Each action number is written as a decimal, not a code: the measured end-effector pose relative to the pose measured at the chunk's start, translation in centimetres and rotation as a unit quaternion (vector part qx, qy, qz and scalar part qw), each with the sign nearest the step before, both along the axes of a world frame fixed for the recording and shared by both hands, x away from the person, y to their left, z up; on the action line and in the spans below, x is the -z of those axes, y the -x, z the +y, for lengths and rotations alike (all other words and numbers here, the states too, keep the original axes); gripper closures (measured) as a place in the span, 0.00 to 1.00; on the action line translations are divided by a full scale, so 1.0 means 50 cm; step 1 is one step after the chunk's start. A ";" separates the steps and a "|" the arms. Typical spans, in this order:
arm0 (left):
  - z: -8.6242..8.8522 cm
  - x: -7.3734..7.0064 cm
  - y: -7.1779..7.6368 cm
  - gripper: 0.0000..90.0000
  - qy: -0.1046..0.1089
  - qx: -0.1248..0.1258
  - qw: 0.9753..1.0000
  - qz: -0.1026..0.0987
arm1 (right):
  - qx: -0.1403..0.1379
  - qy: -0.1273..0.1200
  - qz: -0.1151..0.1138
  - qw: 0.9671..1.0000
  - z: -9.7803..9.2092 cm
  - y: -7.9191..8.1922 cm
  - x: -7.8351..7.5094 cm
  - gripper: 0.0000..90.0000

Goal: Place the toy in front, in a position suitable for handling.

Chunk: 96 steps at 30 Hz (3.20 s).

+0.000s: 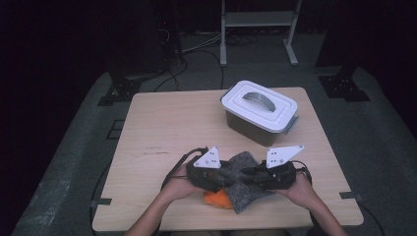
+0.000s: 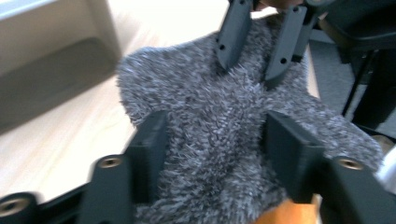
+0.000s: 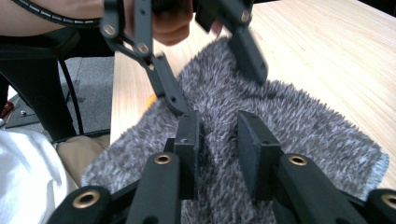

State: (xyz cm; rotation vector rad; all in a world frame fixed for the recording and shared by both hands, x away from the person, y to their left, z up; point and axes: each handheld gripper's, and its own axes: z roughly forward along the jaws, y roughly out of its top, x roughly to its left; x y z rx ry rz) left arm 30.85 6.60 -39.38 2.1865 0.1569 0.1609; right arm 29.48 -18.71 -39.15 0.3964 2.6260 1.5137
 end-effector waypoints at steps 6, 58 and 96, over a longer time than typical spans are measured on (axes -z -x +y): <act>-0.006 -0.005 0.007 0.75 0.006 -0.001 1.000 -0.013 | 0.011 -0.004 -0.005 1.000 -0.017 0.002 -0.005 0.65; 0.343 -0.097 0.037 0.81 0.092 -0.173 0.980 -0.034 | 0.049 -0.055 -0.017 0.997 -0.062 -0.006 -0.028 0.45; 0.523 0.038 0.085 0.79 0.089 -0.275 0.957 -0.016 | 0.055 -0.047 0.001 0.997 -0.059 -0.014 -0.013 0.39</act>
